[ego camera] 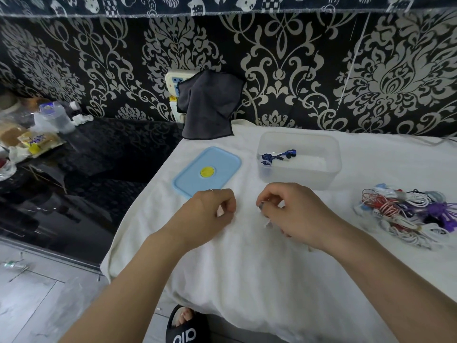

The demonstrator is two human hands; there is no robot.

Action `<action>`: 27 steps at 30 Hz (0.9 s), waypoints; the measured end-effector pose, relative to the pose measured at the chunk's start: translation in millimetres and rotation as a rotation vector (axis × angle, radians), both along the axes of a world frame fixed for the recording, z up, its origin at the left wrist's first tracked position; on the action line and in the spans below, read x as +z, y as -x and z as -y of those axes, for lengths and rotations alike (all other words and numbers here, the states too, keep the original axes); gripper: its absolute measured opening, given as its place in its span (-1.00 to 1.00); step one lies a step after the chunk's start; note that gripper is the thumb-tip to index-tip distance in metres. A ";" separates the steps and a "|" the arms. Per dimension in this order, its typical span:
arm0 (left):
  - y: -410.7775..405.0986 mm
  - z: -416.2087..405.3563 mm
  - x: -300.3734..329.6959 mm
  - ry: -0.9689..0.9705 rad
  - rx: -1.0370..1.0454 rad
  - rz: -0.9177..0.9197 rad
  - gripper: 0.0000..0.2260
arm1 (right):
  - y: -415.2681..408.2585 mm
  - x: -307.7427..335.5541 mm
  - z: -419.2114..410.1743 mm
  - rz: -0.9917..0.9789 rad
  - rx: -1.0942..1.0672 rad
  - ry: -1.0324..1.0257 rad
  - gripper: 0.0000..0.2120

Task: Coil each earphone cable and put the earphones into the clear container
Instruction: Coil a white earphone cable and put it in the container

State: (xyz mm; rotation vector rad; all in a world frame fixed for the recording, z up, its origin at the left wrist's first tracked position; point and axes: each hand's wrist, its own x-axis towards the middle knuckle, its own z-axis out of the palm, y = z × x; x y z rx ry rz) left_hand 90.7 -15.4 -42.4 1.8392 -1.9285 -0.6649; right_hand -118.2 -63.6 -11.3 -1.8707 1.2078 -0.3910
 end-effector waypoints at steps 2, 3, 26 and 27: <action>2.6 -0.9 3.2 -0.019 0.006 -0.096 -0.88 | -0.2 0.9 0.3 0.019 -0.011 -0.013 -0.86; 4.7 -0.9 4.4 -0.028 0.013 -0.142 -0.89 | -0.3 1.3 0.7 0.028 -0.019 -0.021 -0.86; 29.6 0.5 9.3 -0.082 -0.055 -0.150 -0.75 | 15.2 6.3 4.8 -0.038 -0.029 -0.099 -0.84; 29.8 -0.3 12.7 -0.073 -0.034 -0.196 -0.76 | 15.5 8.9 4.8 0.009 -0.036 -0.135 -0.85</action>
